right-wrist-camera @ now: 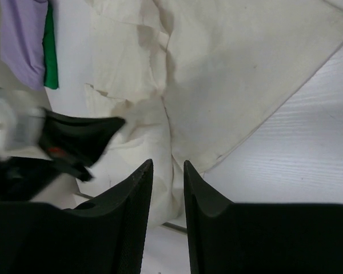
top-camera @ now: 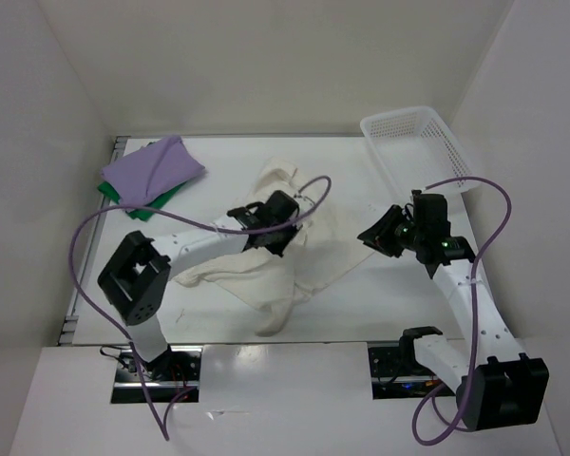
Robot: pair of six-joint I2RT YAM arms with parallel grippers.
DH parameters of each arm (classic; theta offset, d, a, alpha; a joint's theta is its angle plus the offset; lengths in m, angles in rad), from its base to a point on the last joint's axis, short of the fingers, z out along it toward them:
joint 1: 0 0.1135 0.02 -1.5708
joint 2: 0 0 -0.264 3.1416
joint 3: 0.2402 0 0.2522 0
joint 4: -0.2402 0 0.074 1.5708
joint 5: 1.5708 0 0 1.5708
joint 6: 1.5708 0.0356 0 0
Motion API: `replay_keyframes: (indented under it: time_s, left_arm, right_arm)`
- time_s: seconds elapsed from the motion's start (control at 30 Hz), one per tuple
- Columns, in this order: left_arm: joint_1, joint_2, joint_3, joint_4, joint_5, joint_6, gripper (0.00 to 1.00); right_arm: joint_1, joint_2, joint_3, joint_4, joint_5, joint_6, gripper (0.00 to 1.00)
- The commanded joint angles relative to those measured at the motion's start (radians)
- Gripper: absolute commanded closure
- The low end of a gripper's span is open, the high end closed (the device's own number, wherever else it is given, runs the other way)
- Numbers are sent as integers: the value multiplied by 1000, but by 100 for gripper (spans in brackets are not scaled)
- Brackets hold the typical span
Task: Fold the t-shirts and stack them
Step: Flatten out the tshirt
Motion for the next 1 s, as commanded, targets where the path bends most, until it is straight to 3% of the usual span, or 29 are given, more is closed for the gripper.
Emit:
replay_keyframes:
  time_s: [0.0,0.17,0.33,0.43,0.53,0.57,0.63,0.73,0.97]
  left_arm:
    - [123,-138,110,-24,-31,-31,96]
    - [346,-156,196,-37,-21,-53,96]
    - [572,-98,218,48,26,-111,96]
    - [665,-13,267,60,6,-134,91]
    - [734,70,342,60,-5,-182,80]
    - [766,98,360,51,-26,-218,67]
    - [799,98,393,42,-8,-254,56]
    - [808,29,350,80,43,-265,30]
    - [712,-306,73,121,120,-323,27]
  right_arm:
    - [-8,22,-19,49,-1,-16,66]
    - [21,36,-70,68,48,37,67]
    - [98,96,-128,127,92,97,91]
    - [151,158,-171,171,134,140,93]
    - [185,244,-187,220,170,162,78]
    - [207,263,-187,229,184,171,66]
    - [218,306,-187,243,210,171,57]
    - [218,341,-187,262,232,171,49]
    - [257,476,-196,332,267,189,47]
